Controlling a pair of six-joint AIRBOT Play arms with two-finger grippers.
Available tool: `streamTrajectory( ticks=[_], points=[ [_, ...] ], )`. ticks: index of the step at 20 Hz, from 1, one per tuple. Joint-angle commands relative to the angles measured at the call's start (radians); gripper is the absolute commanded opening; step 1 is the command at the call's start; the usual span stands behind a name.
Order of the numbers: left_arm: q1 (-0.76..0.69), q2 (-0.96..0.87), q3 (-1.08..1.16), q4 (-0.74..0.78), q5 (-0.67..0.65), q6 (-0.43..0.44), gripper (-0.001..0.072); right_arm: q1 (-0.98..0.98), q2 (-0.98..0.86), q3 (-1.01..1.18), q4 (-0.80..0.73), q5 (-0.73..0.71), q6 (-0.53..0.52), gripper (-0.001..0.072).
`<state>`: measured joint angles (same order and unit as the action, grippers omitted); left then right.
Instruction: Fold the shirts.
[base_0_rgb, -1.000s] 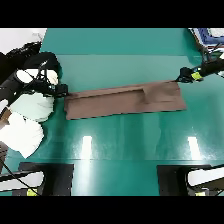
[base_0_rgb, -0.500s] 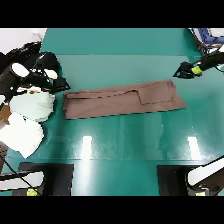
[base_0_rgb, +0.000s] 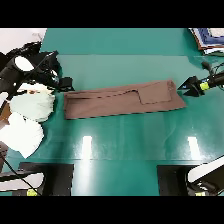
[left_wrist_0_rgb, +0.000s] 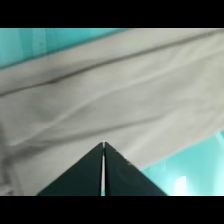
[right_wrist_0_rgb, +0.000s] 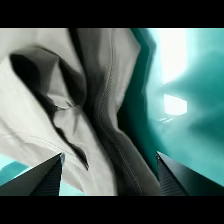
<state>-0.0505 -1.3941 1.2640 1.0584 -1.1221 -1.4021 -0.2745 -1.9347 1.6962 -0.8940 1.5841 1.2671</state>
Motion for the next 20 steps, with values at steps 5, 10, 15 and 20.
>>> streamTrajectory(
  ticks=[5, 10, 15, 20],
  points=[
    [-0.081, -0.022, 0.002, -0.012, -0.029, -0.04, 0.0027, 0.084, -0.088, -0.017, 0.08, 0.035, -0.06, 0.0654],
    [-0.145, -0.087, 0.01, -0.055, 0.027, -0.039, 0.0026, 0.138, -0.081, -0.017, 0.081, 0.033, -0.099, 0.0156],
    [-0.243, -0.242, 0.167, -0.097, 0.076, -0.039, 0.0026, 0.153, 0.05, -0.017, 0.084, 0.023, -0.078, 0.0011],
    [-0.378, -0.46, 0.433, -0.1, 0.071, -0.066, 0.0026, 0.254, 0.253, -0.017, 0.106, -0.045, 0.029, 0.0011]
  ],
)
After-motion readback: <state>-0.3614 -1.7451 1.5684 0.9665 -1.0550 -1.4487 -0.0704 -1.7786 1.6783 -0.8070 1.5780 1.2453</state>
